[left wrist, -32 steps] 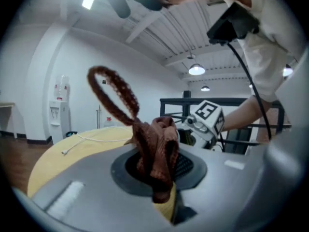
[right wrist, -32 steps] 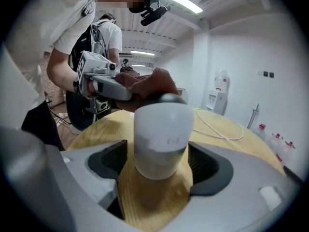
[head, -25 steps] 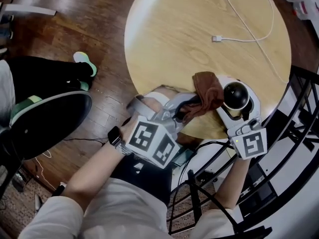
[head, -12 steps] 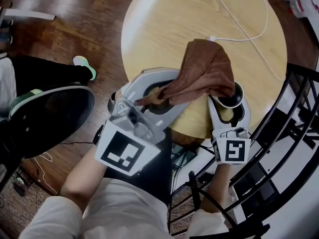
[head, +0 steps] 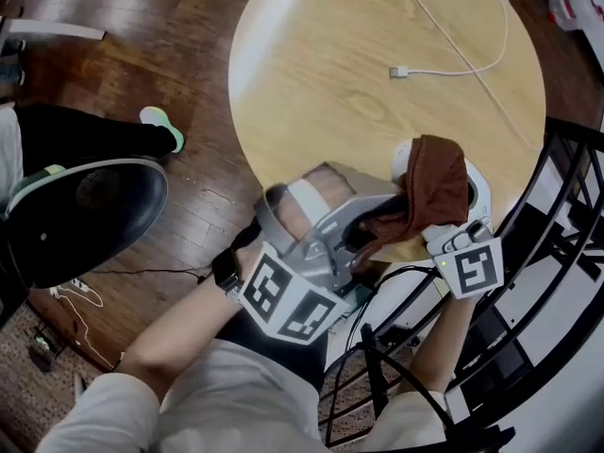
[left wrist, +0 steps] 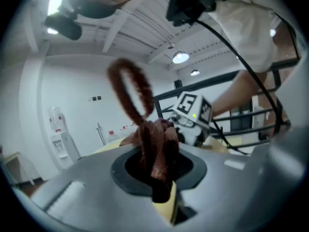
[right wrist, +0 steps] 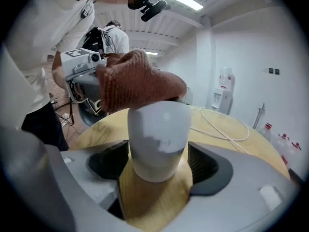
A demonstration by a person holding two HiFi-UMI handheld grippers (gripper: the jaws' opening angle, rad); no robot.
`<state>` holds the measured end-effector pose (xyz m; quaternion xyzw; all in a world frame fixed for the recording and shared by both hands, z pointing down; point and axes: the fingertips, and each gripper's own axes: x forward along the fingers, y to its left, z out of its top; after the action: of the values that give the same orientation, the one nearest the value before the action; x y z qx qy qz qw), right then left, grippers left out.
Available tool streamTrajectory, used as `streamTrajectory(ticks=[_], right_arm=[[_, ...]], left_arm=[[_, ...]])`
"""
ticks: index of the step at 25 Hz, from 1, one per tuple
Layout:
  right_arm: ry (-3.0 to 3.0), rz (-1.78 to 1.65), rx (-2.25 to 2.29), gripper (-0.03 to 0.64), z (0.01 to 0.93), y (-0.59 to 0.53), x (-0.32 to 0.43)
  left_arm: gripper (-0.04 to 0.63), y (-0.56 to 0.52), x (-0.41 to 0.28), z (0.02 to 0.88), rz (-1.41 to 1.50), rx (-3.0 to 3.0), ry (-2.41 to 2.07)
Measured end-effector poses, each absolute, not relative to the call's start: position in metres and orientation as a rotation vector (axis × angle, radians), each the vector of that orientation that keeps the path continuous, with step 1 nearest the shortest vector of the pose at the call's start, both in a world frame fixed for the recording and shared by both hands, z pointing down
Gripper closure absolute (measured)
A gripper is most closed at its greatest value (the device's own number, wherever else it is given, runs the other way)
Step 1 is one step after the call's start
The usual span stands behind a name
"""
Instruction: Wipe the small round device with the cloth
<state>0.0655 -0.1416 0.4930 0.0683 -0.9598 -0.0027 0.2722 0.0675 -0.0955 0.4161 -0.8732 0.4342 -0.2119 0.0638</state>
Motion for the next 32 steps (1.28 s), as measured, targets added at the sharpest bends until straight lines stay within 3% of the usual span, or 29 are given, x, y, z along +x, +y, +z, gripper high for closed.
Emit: streamTrajectory(ticks=[6,13,17,23,32], right_arm=[[-2.595,-0.012,0.016,0.232,0.497,-0.138,0.047],[-2.605,0.005,0.202,0.248,0.491,-0.139,0.048],[-2.591,0.059,0.381,0.247,0.493,-0.143,0.052],[-2.492,0.155,0.663,0.247,0.5,-0.144,0.069],[-2.445,0.238,0.848,0.247,0.501,-0.151,0.078]], left_arm=[[0.526,-0.069,0.061,0.463,-0.876,-2.673,1.239],[0.526,-0.092,-0.012,0.37,-0.353,-2.733,1.712],[0.525,-0.121,0.009,0.336,-0.157,-2.769,1.646],[0.525,-0.107,0.076,0.387,-0.661,-2.699,1.18],[0.526,-0.094,0.051,0.456,-0.866,-2.832,1.23]])
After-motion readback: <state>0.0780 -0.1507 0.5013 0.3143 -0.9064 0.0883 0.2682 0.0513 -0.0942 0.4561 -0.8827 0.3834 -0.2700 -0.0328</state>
